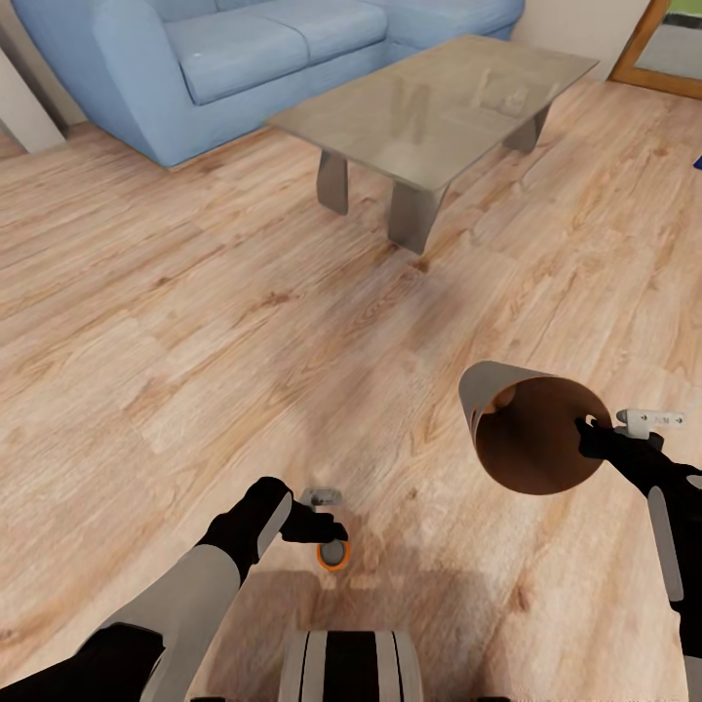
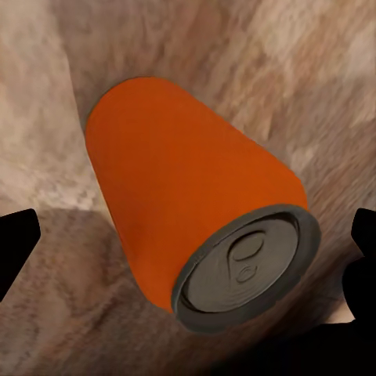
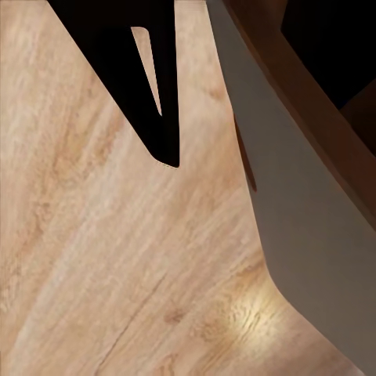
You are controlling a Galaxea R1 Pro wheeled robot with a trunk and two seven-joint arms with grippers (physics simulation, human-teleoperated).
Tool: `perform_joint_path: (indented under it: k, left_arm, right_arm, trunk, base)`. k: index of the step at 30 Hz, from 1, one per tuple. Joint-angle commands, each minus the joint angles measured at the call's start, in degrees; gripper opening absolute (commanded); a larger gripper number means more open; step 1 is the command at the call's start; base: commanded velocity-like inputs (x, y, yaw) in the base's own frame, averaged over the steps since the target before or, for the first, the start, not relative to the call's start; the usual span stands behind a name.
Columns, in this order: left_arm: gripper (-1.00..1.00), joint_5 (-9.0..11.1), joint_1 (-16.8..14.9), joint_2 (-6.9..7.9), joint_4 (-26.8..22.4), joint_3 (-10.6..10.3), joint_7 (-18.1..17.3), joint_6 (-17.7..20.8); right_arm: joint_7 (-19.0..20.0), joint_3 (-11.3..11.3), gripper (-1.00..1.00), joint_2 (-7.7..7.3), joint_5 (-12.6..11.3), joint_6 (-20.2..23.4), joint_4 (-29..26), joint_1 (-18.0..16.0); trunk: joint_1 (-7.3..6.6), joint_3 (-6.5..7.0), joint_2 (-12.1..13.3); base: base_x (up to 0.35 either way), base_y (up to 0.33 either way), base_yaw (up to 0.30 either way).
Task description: Put the three can of soda from the living room inside the tash can in the kitchen.
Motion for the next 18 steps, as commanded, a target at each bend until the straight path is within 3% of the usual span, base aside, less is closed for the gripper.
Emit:
perform_joint_path:
  k: [1,4,18]
  left_arm:
    - [1.00,0.56,-0.01,0.04,-0.06,-0.26,0.23,0.27]
    - [1.00,0.54,-0.01,0.03,-0.06,-0.26,0.23,0.27]
    - [1.00,0.56,-0.01,-0.06,-0.06,-0.26,0.22,0.27]
  right_arm:
    - [0.40,-0.05,-1.00,0.00,-0.36,0.32,-0.13,-0.07]
    - [0.40,-0.05,-1.00,0.00,-0.30,0.32,-0.16,-0.07]
    - [0.40,0.43,-1.00,-0.49,-0.27,0.50,-0.37,-1.79]
  trunk:
    - [0.01,-0.26,-0.03]
    - [0.08,-0.92,-0.07]
    - [0.08,-0.92,-0.07]
  base:
    - [0.000,0.000,0.000]
    - [0.000,0.000,0.000]
    - [0.000,0.000,0.000]
